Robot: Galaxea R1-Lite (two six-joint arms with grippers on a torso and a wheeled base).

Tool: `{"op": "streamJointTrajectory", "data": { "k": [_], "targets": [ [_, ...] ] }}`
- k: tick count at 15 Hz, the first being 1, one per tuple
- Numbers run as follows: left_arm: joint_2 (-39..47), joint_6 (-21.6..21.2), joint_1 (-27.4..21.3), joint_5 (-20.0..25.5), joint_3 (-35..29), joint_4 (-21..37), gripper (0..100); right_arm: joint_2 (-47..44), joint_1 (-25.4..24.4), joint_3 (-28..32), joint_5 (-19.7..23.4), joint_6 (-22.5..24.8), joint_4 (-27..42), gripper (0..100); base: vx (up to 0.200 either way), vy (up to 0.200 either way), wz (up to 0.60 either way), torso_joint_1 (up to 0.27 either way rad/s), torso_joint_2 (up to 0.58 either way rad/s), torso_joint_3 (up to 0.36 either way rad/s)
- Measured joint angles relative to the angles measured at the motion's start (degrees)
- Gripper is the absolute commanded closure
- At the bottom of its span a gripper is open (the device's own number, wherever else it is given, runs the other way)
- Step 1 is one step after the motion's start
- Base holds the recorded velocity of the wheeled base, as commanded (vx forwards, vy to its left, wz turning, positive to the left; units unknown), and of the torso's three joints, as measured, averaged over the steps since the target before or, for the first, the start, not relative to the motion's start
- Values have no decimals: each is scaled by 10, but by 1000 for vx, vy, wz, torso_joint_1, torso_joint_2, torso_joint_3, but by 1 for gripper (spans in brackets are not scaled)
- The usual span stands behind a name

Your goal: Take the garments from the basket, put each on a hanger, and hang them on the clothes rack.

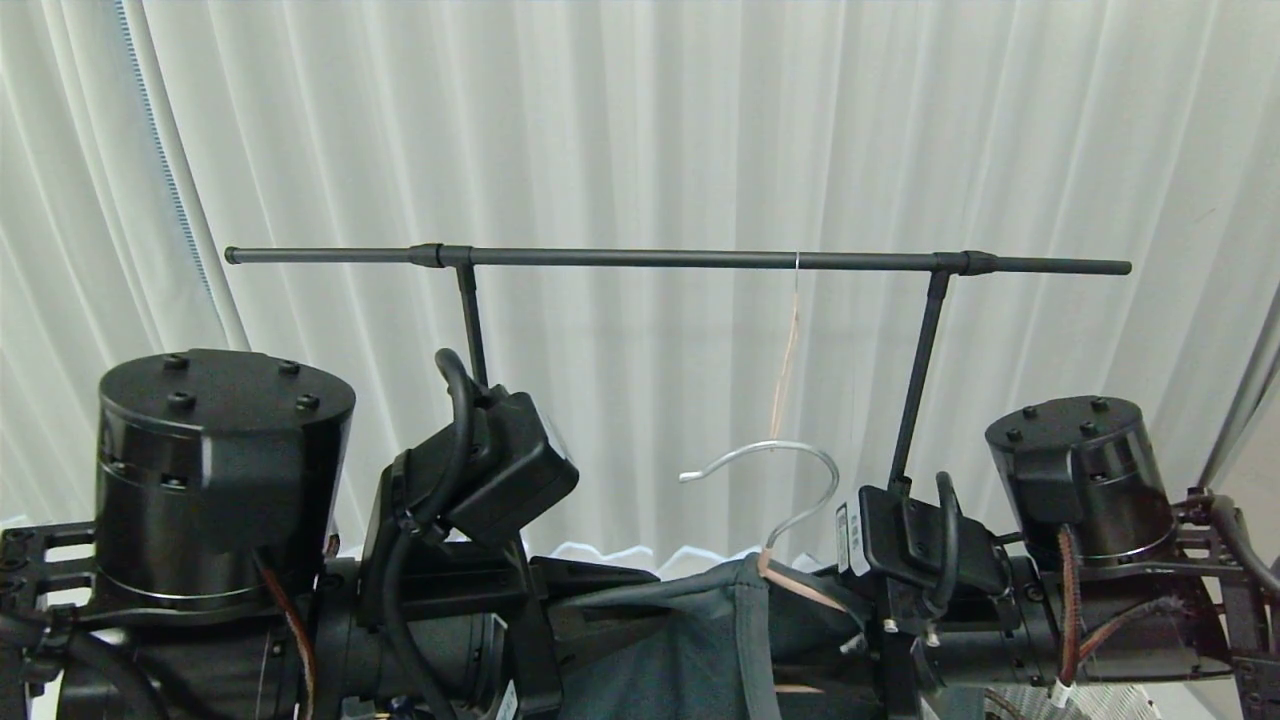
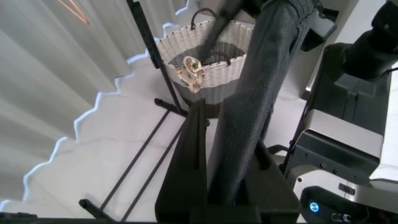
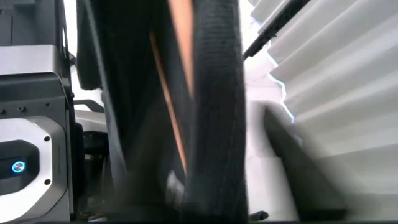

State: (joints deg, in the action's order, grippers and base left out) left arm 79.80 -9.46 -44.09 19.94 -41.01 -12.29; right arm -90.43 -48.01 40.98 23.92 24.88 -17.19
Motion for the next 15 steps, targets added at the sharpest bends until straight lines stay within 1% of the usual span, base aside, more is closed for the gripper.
{"op": "streamJointTrajectory", "data": {
  "k": [5,6,8,11,15],
  "targets": [
    [-2,-1,0,-2,0,0,100,4,-1,4,-2,2,-2,100,0,0,0,0,0,0],
    [-2,-1,0,-3,1,-1,0,6,-1,4,-1,3,-3,100,0,0,0,0,0,0],
    [-2,0,-1,-6,2,-1,0,14,-1,5,-1,10,-3,100,0,0,0,0,0,0],
    [-1,0,2,-40,2,-1,0,36,0,5,0,16,-2,100,0,0,0,0,0,0],
    [-1,1,25,-44,4,-1,0,65,9,3,-2,17,0,100,0,0,0,0,0,0]
  ]
}}
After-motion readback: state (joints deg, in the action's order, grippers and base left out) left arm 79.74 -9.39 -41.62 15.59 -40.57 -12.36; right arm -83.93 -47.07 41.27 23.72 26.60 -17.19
